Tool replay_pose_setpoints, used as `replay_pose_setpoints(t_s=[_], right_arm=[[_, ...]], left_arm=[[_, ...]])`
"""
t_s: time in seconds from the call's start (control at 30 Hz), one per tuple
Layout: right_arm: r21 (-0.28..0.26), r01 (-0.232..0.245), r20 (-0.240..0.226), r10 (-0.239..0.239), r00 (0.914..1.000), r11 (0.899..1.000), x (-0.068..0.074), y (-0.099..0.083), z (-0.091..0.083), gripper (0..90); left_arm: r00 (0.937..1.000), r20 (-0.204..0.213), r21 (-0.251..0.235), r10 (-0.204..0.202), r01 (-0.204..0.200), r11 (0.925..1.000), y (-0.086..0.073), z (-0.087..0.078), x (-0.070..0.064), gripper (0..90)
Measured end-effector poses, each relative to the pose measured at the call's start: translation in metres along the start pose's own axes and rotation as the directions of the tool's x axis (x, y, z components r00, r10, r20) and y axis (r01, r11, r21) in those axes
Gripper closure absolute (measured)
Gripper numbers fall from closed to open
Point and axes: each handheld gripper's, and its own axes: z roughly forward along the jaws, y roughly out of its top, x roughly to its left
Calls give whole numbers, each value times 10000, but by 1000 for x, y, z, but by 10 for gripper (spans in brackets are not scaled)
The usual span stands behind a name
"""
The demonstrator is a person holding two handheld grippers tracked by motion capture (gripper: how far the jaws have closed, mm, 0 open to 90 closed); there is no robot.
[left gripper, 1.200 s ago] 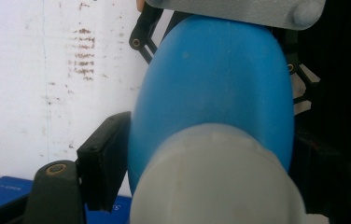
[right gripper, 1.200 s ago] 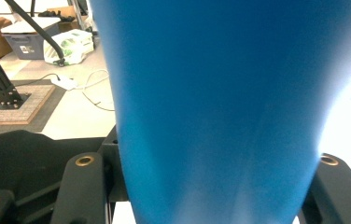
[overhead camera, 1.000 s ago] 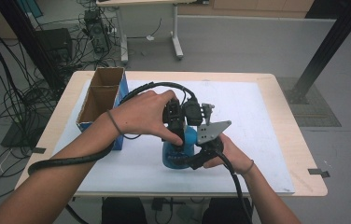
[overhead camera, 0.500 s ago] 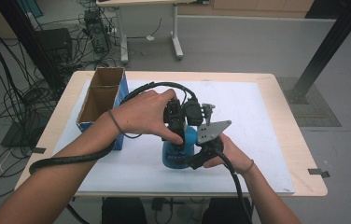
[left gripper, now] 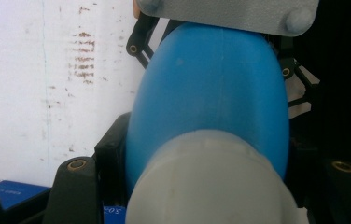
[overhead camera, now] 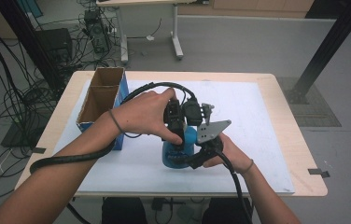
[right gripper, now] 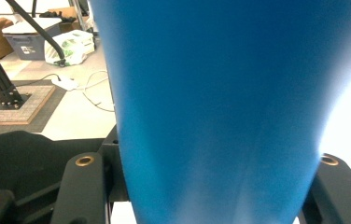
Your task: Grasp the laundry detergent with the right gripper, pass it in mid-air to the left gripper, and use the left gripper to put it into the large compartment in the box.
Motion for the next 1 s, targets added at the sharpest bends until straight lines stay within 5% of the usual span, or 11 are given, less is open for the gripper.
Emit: replay_pose_setpoints(t_s=[1.0], right_arm=[[7, -46, -32, 46, 10000, 10000, 0, 1, 2, 418]], left_arm=[[10000, 15, -22, -61, 61, 10000, -3, 0, 1, 367]])
